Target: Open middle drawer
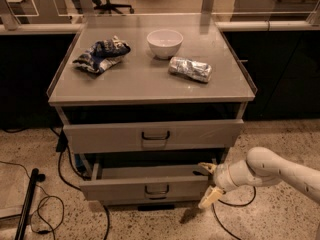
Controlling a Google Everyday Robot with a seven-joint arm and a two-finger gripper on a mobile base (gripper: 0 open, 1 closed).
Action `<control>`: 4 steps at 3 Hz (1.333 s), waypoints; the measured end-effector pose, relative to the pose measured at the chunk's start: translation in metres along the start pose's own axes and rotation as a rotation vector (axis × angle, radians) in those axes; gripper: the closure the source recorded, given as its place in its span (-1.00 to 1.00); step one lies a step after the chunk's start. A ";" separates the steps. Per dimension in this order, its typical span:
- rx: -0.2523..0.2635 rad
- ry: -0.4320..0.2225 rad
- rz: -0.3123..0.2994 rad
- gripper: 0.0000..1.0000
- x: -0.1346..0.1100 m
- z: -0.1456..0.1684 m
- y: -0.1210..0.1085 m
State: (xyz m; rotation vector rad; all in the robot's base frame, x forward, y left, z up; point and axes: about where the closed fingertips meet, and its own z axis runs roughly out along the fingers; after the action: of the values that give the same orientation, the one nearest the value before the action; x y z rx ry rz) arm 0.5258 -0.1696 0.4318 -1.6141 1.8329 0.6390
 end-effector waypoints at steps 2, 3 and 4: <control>0.000 0.000 0.000 -0.74 0.000 0.000 0.000; 0.000 0.000 0.000 -0.26 0.000 0.000 0.000; 0.000 0.000 0.000 0.20 0.000 0.000 0.000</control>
Offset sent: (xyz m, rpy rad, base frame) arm 0.0000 0.0000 0.0000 0.0000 0.0000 0.0000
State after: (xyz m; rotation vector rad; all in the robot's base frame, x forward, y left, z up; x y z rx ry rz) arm 0.5258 -0.1695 0.4317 -1.6142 1.8328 0.6394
